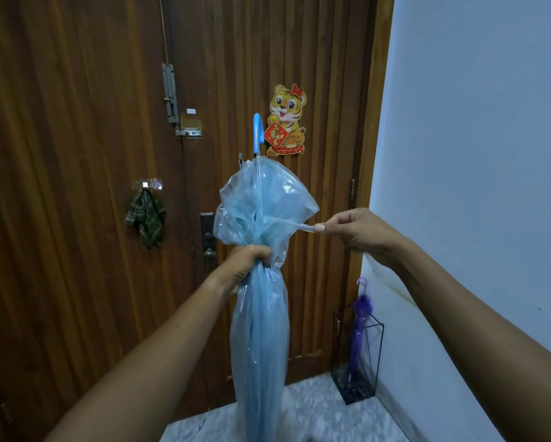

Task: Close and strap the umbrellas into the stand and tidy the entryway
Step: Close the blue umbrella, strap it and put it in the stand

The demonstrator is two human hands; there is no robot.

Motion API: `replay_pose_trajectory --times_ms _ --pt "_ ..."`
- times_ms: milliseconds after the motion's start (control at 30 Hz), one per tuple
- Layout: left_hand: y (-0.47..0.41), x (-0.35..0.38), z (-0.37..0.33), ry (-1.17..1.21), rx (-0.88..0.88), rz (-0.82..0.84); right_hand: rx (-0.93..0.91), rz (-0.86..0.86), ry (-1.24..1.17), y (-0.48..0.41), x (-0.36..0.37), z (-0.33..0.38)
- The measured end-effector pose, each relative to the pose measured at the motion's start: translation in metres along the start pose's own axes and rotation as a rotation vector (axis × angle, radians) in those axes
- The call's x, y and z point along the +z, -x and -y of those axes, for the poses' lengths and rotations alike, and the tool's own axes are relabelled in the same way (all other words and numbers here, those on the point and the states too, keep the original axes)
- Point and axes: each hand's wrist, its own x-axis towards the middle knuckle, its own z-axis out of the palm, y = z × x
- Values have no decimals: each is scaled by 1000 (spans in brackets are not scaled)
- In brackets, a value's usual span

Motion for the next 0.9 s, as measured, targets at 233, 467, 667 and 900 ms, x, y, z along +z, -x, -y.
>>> replay_pose_trajectory --times_ms 233,467,667,900 --pt "7 4 -5 66 -77 219 -48 40 -117 -13 17 -20" --pt "0 8 1 79 -71 314 -4 269 -504 -14 26 -18" --pt "0 10 -4 123 -54 421 -22 474 -703 -21 34 -21" --pt "0 5 -4 177 -34 595 -38 361 -718 -17 43 -13"
